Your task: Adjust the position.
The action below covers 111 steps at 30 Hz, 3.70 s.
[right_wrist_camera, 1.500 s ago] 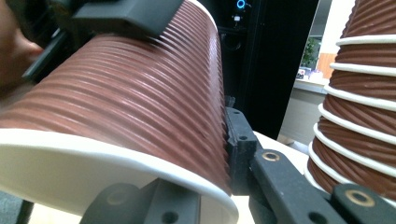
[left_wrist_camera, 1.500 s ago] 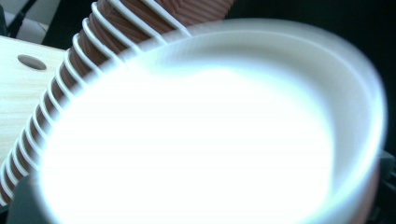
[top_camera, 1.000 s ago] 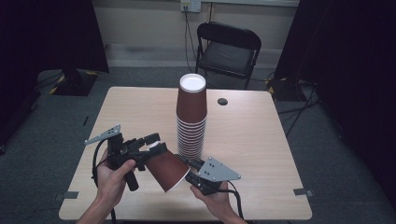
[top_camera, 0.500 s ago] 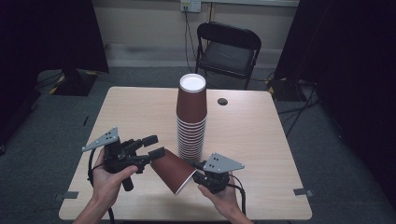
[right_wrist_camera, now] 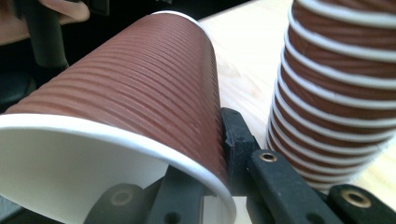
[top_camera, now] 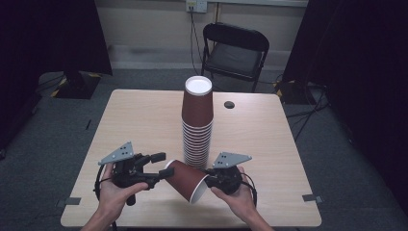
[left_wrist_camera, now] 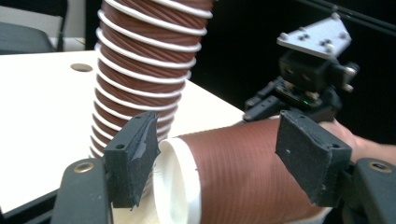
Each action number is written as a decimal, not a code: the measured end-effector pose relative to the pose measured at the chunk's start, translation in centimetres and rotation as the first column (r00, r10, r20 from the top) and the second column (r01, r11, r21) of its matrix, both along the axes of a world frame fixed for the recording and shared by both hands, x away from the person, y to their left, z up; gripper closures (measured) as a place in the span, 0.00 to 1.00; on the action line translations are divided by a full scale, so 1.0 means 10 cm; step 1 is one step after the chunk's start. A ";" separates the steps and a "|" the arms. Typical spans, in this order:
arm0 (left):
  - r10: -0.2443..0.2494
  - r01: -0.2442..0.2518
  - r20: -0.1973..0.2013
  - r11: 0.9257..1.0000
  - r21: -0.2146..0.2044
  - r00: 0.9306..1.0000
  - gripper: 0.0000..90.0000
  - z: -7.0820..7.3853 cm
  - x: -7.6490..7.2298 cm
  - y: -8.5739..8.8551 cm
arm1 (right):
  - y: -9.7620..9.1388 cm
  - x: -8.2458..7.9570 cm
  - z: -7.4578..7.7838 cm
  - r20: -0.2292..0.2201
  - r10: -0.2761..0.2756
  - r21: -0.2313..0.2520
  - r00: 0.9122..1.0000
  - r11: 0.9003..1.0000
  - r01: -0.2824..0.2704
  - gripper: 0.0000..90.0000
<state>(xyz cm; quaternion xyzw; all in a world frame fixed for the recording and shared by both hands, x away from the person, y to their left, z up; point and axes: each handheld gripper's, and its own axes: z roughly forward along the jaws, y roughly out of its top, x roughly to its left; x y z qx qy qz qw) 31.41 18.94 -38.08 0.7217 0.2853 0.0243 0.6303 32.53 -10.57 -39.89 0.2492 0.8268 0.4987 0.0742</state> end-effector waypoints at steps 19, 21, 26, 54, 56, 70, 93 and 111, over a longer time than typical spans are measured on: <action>-0.147 0.119 0.114 0.968 0.221 0.983 0.21 -0.09 -0.07 -0.25 | -0.15 0.20 0.02 -0.183 0.078 -0.138 0.980 0.985 -0.104 0.96; -0.172 0.141 0.107 0.958 0.250 0.979 0.21 -0.10 -0.08 -0.27 | -0.13 0.22 0.02 -0.200 0.085 -0.168 0.976 0.978 -0.120 0.96; -0.222 0.175 0.127 0.936 0.304 0.967 0.20 -0.16 -0.11 -0.36 | -0.09 0.28 0.03 -0.251 0.099 -0.206 0.963 0.967 -0.153 0.96; -0.431 0.222 0.247 0.781 0.583 0.868 0.10 -0.34 -0.16 -0.84 | 0.16 0.45 0.05 -0.471 0.102 -0.310 0.876 0.911 -0.273 0.96; -0.422 0.225 0.224 0.780 0.584 0.878 0.11 -0.34 -0.15 -0.87 | 0.18 0.46 0.06 -0.489 0.096 -0.308 0.867 0.911 -0.275 0.96; -0.395 0.167 0.287 0.793 0.585 0.873 0.09 -0.41 -0.21 -0.95 | 0.32 0.48 0.04 -0.521 0.032 -0.361 0.853 0.897 -0.254 0.96; -0.335 0.147 0.308 0.852 0.503 0.890 0.11 -0.42 -0.17 -0.91 | 0.37 0.47 0.04 -0.523 0.005 -0.316 0.852 0.928 -0.199 0.86; -0.259 0.155 0.235 0.910 0.386 0.937 0.11 -0.48 -0.09 -0.77 | 0.30 0.37 0.15 -0.447 -0.001 -0.257 0.894 0.958 -0.128 0.69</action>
